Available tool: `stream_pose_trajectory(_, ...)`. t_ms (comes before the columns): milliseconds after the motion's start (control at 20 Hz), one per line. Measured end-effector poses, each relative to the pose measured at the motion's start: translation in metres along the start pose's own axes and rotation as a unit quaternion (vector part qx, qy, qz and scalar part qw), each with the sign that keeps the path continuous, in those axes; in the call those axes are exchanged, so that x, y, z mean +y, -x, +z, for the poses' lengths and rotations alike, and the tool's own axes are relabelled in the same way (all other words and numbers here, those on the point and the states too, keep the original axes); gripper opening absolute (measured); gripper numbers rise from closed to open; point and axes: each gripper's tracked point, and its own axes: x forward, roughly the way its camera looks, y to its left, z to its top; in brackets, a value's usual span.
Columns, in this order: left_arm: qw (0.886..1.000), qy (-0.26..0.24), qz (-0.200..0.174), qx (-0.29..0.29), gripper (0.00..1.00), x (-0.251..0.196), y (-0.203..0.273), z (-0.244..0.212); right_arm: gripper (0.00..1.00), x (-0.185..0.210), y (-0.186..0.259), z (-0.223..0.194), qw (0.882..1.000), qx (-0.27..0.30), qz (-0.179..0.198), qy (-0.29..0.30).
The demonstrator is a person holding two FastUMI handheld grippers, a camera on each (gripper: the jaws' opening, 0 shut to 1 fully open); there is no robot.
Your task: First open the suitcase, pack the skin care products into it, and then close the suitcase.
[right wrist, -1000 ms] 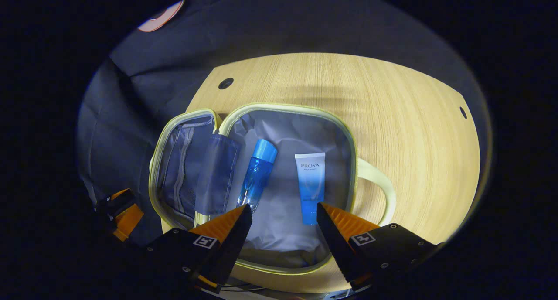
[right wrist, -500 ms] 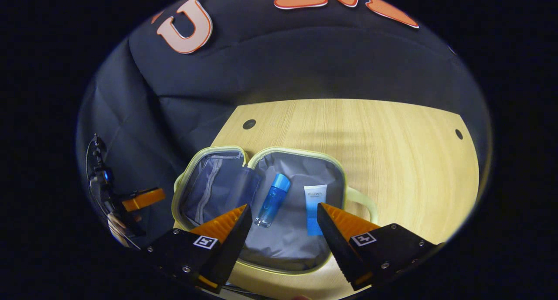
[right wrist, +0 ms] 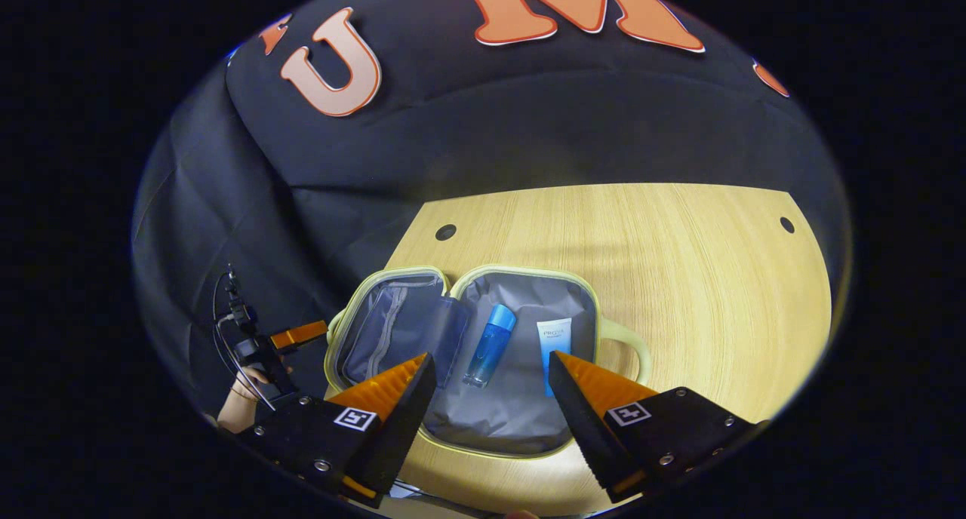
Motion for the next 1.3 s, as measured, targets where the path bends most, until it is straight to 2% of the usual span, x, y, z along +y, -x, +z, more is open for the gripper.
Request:
stream_pose_trajectory(100,0.999,0.044,-0.021,0.001,0.98,-0.002,-0.015,-0.006,0.96,-0.009,0.000,-0.004,1.000,0.008,-0.011,-0.009)
stream_pose_trajectory(300,0.996,0.089,-0.032,-0.001,0.94,0.007,-0.030,-0.010,0.96,-0.020,0.000,-0.011,0.999,0.021,-0.030,-0.005)
stream_pose_trajectory(450,0.992,0.117,-0.043,0.002,0.55,0.003,-0.034,-0.012,0.96,-0.023,0.002,-0.009,0.999,0.017,-0.032,-0.019)
stream_pose_trajectory(500,0.992,0.122,-0.017,0.008,0.37,0.013,-0.043,-0.016,0.96,-0.027,0.002,-0.008,0.999,0.016,-0.038,-0.021)
stream_pose_trajectory(550,0.992,0.121,-0.017,0.021,0.19,0.013,-0.035,-0.017,0.96,-0.032,0.003,-0.007,0.999,0.014,-0.043,-0.018)
stream_pose_trajectory(600,0.993,0.116,-0.019,0.021,0.12,0.010,-0.035,-0.016,0.95,-0.034,0.004,-0.006,0.999,0.013,-0.046,-0.015)
stream_pose_trajectory(700,0.995,0.091,-0.021,0.021,0.12,0.003,-0.034,-0.015,0.96,-0.037,0.003,-0.005,0.999,0.009,-0.049,-0.014)
stream_pose_trajectory(750,0.997,0.074,-0.016,0.026,0.06,-0.001,-0.029,-0.012,0.96,-0.039,0.003,-0.004,0.999,0.006,-0.049,-0.015)
stream_pose_trajectory(950,1.000,-0.011,0.005,0.025,0.07,-0.025,-0.005,0.006,0.96,-0.042,0.005,0.005,0.999,-0.010,-0.046,-0.020)
stream_pose_trajectory(1050,0.996,-0.075,0.022,0.043,0.04,-0.041,0.008,0.013,0.96,-0.048,0.008,0.014,0.998,-0.020,-0.048,-0.024)
stream_pose_trajectory(1150,0.989,-0.136,0.038,0.048,0.06,-0.058,0.022,0.019,0.96,-0.056,0.015,0.027,0.997,-0.040,-0.051,-0.030)
stream_pose_trajectory(1300,0.982,-0.180,0.041,0.032,0.06,-0.104,0.046,0.039,0.95,-0.071,0.027,0.044,0.996,-0.069,-0.053,-0.036)
